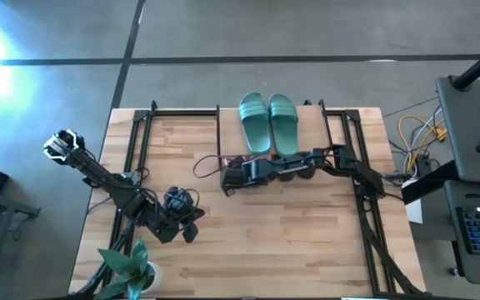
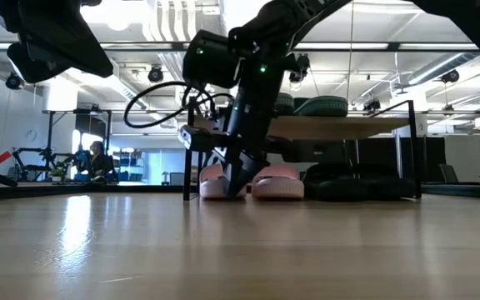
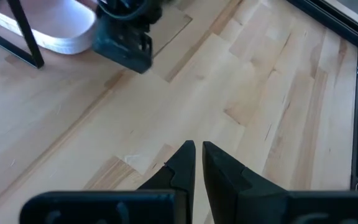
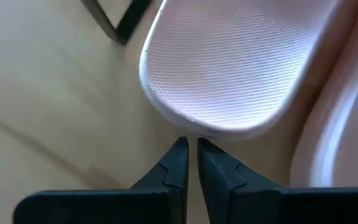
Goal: Pick and place slides into the shelf
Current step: Adjust the slides under the shelf
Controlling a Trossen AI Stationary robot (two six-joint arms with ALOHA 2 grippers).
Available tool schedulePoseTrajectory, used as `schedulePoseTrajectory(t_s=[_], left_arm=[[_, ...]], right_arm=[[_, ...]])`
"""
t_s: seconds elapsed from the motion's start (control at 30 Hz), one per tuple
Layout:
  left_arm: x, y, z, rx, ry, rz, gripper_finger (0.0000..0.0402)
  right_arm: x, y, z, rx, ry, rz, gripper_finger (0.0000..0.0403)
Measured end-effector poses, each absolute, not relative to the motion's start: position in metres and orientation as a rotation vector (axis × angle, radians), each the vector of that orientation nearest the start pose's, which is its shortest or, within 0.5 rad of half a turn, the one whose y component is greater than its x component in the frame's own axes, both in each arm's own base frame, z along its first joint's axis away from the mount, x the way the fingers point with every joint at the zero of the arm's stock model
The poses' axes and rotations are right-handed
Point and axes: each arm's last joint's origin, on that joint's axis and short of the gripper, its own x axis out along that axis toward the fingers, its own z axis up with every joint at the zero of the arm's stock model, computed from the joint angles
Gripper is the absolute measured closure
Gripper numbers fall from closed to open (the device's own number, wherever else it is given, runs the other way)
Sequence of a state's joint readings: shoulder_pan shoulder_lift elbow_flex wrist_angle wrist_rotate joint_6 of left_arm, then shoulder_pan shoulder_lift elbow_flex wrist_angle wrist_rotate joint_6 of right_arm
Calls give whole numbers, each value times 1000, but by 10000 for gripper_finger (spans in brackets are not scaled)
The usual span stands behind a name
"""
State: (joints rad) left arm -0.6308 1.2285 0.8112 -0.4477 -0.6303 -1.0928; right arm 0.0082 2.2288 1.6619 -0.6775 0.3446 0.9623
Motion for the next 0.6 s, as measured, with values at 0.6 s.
schedulePoseTrajectory(t_s=[0.6], left_arm=[[203,-127,238,-537,607,360,386]], right_arm=[[419,54,160,479,935,-1077,376]])
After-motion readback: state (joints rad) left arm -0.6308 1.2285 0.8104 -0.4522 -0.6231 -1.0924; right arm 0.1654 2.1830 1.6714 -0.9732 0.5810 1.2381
